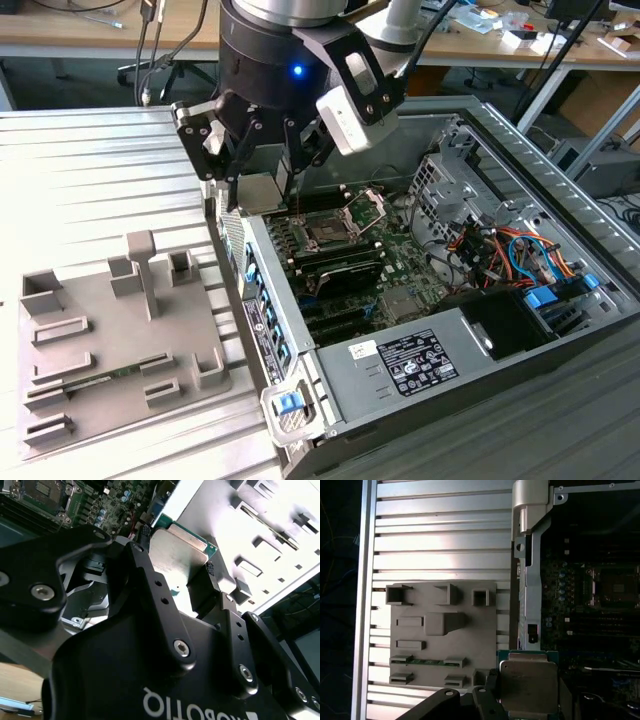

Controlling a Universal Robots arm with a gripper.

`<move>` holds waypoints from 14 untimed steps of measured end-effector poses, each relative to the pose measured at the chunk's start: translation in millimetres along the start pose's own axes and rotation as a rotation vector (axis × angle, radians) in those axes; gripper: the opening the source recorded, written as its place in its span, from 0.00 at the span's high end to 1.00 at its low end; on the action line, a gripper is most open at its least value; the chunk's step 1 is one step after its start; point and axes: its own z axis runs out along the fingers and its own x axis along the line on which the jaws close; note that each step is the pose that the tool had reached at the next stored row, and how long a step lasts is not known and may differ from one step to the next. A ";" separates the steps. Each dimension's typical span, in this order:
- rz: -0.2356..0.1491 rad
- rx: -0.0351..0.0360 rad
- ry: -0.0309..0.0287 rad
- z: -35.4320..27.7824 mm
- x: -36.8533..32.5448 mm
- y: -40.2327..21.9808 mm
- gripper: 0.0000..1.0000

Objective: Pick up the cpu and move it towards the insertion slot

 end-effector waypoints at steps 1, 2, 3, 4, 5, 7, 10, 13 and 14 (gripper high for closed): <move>0.000 0.0000 0.0000 0.0 -0.7 0.0 0.45; 0.000 0.0000 0.0000 0.0 -1.4 0.0 0.45; 0.000 0.0000 0.0000 0.0 -2.1 -0.1 0.45; 0.000 0.0001 0.0000 0.0 -2.7 -0.1 0.45; 0.000 0.0000 0.0000 0.0 -3.8 -0.1 0.45; 0.000 0.0000 0.0000 0.0 -5.3 -0.2 0.45; 0.000 0.0000 0.0000 0.0 -7.7 -0.3 0.45; 0.000 0.0000 0.0000 0.0 -9.9 -0.3 0.45; 0.000 0.0000 0.0000 0.0 -11.0 -0.4 0.45</move>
